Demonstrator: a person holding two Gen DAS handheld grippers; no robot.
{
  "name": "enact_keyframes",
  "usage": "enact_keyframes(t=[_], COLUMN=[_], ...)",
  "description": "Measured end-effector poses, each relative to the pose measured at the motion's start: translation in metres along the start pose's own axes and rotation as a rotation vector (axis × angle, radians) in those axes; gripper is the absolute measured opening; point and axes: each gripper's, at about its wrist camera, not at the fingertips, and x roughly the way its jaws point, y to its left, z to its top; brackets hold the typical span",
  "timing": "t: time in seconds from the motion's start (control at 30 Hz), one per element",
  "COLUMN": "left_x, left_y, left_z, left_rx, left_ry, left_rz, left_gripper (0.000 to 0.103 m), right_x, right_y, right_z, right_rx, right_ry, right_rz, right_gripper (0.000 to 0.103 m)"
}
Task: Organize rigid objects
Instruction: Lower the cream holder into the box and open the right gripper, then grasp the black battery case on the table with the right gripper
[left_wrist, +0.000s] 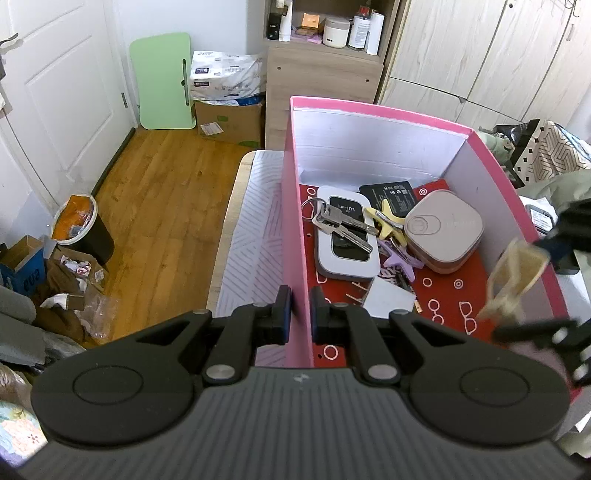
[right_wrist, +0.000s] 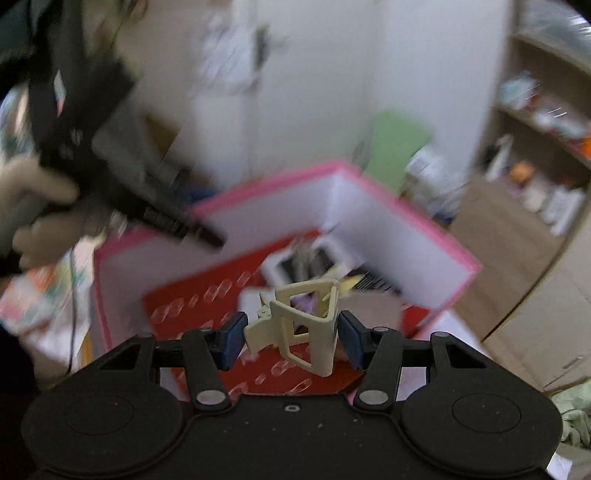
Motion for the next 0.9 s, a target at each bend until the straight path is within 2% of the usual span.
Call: enact_keyframes(t=[0.07,0.17,0.23,0.33,0.43,0.53,0.6,0.73,0.9], left_x=[0.0,0.0,0.0,-0.001,-0.002,-0.001,-0.001,-0.001,-0.002], left_y=[0.0,-0.001,0.0,0.002,0.002,0.002,0.003,0.006,0.005], left_z=[0.0,-0.002,-0.002,-0.001,-0.002,-0.003,-0.003,-0.002,-0.004], left_rx=[-0.008,-0.009,-0.013,-0.025,-0.031,-0.034,-0.038,-0.054,-0.058], left_ry=[-0.001,-0.008,-0.008,-0.006,-0.009,-0.011,-0.013,-0.011,-0.016], left_rz=[-0.001,0.003,0.001,-0.006,-0.006,-0.007,-0.013,-0.026,-0.018], left_gripper=[0.008,0.008,0.008,0.008,0.008,0.008,0.008,0.009,0.009], right_x=[0.018,0.04,0.044,0.046,0.038,0.015,-0.01,-0.051,-0.071], right_y=[-0.001,-0.002,-0.004,-0.007,-0.008,-0.014,-0.018,-0.027,-0.041], right_z=[0.008,0.009,0.012,0.016,0.011,0.003,-0.008,-0.042,-0.099], right_rx=[-0.022,-0.061,-0.086,-0.055,-0.037,0.027,0.08,0.217,0.431], right_ry=[0.106,0.208,0.213,0.2,0.144,0.037,-0.077,-0.272,-0.315], right_rz=[0.033,-0.02,-0.054,-0.04,-0.048,-0.051,-0.064,-0.118,-0.236], right_gripper=[0.058,0.054,0.054,0.055,0.058,0.058,0.058,0.068,0.068])
